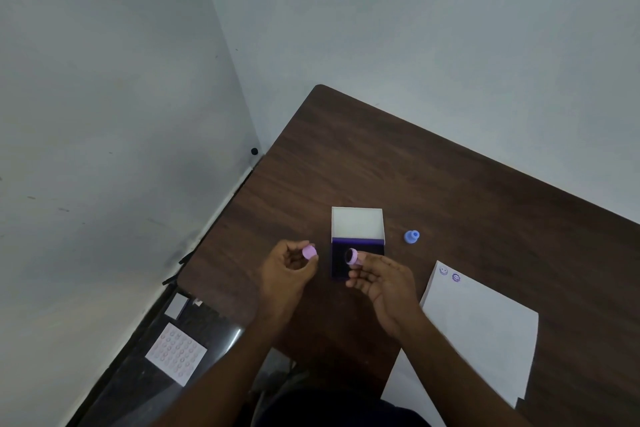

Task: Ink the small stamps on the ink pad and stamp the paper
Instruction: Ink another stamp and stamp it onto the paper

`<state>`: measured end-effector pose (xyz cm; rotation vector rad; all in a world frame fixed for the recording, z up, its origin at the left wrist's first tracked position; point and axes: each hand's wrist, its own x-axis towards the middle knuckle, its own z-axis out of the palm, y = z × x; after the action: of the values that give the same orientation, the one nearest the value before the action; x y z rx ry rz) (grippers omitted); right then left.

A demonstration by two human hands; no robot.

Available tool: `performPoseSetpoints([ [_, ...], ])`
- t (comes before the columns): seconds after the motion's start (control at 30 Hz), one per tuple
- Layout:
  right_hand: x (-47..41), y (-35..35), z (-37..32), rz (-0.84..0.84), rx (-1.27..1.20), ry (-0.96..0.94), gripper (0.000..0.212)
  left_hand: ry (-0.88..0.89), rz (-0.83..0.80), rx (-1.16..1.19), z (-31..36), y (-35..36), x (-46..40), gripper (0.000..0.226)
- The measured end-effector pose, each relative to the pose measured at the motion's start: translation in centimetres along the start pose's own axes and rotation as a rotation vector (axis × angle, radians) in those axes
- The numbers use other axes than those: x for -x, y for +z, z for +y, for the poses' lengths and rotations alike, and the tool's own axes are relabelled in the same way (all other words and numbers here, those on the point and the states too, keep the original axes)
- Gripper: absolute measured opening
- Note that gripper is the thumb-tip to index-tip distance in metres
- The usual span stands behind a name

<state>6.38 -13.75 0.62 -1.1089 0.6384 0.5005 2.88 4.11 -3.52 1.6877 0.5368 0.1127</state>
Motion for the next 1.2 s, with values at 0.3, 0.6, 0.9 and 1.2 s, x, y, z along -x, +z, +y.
performPoseSetpoints([
  [0.3, 0.1, 0.1, 0.4, -0.039, -0.010, 0.000, 0.018, 0.364, -0.288, -0.405, 2.5, 0.5, 0.5, 0.030],
  [0.6, -0.1, 0.0, 0.7, -0.053, -0.041, 0.043, 0.023, 0.304, -0.233, -0.429, 2.8, 1.6, 0.5, 0.033],
  [0.9, 0.5, 1.0, 0.0, -0.104, -0.088, 0.106, 0.029, 0.302, -0.256, -0.436, 3.4, 1.7, 0.5, 0.034],
  [1.2, 0.5, 0.7, -0.2, -0.132, -0.085, 0.129, 0.033, 0.336, -0.272, -0.396, 4.7, 2.0, 0.4, 0.029],
])
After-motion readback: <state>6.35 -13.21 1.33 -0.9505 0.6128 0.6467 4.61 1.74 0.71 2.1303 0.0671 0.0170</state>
